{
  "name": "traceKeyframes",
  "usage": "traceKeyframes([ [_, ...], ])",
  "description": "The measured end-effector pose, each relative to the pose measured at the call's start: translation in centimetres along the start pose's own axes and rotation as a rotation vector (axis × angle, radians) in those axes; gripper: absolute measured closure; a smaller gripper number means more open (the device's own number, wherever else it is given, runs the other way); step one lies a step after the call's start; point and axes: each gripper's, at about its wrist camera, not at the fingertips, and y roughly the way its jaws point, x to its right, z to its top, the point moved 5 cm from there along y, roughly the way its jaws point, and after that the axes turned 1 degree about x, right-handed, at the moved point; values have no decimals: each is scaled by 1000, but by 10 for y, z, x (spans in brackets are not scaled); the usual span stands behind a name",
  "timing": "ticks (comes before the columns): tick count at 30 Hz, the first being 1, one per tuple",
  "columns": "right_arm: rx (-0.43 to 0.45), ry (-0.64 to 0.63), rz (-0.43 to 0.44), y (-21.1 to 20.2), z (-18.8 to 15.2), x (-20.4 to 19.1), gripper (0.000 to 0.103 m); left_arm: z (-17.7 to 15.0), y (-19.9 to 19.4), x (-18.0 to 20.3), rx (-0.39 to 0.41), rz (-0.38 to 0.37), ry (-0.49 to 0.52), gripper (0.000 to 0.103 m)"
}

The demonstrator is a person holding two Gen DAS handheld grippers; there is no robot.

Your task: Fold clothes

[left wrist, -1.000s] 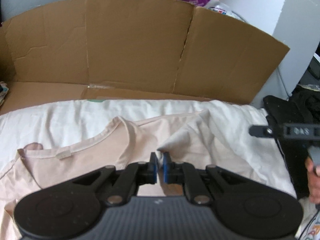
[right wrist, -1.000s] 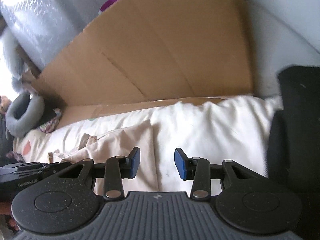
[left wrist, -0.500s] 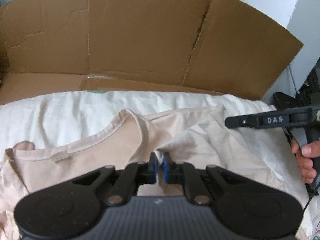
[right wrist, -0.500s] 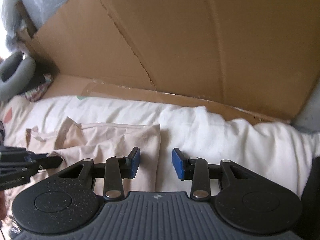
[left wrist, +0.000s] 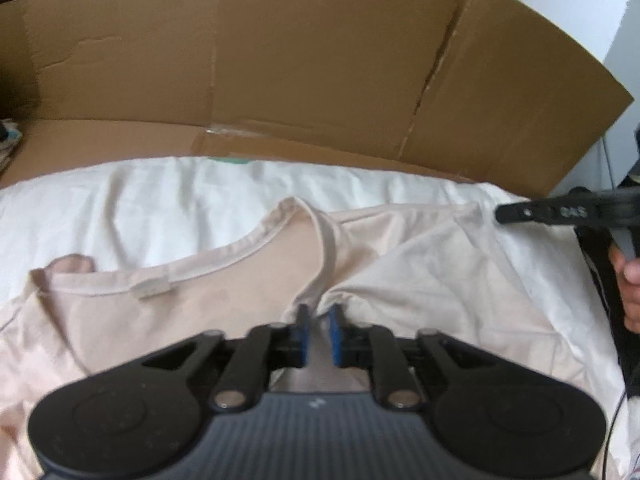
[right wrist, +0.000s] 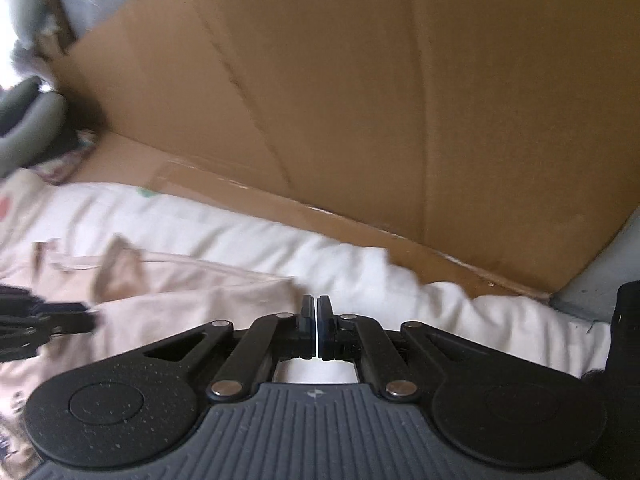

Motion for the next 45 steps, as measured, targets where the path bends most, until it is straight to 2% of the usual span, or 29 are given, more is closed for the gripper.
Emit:
traceKeyframes([
  [2,14,12,40,-11,-4,-3,103,2,-7,-3,13,2,-9,78],
  [7,26,8,97,-30,-23,-21,103,9,-11,-3,31,-40,-70,66],
  [16,6,-64,125,-36,-61,-45,103,-3,4,-1,-3,-110,-231,68],
  [19,4,-73,132,-36,-66,-46,103,-6,5,0,4,-110,-233,68],
  [20,2,-77,134,-35,-68,-46,103,-7,5,2,7,-110,-228,69],
  [22,-5,-84,134,-34,-71,-47,103,-7,4,6,18,-87,-196,78],
  [24,-4,-84,136,-34,-73,-48,103,-6,-2,9,36,-40,-165,82],
  [27,0,-84,154,-36,-76,-49,103,-7,-12,13,66,-38,-155,83],
  [33,18,-76,162,-42,-73,-47,103,-14,2,21,-2,-68,-163,82],
  [41,39,-72,148,-38,-63,-48,103,-12,13,15,11,-65,-260,85],
  [45,34,-25,134,-24,-57,-44,103,-12,13,14,12,-52,-272,101],
])
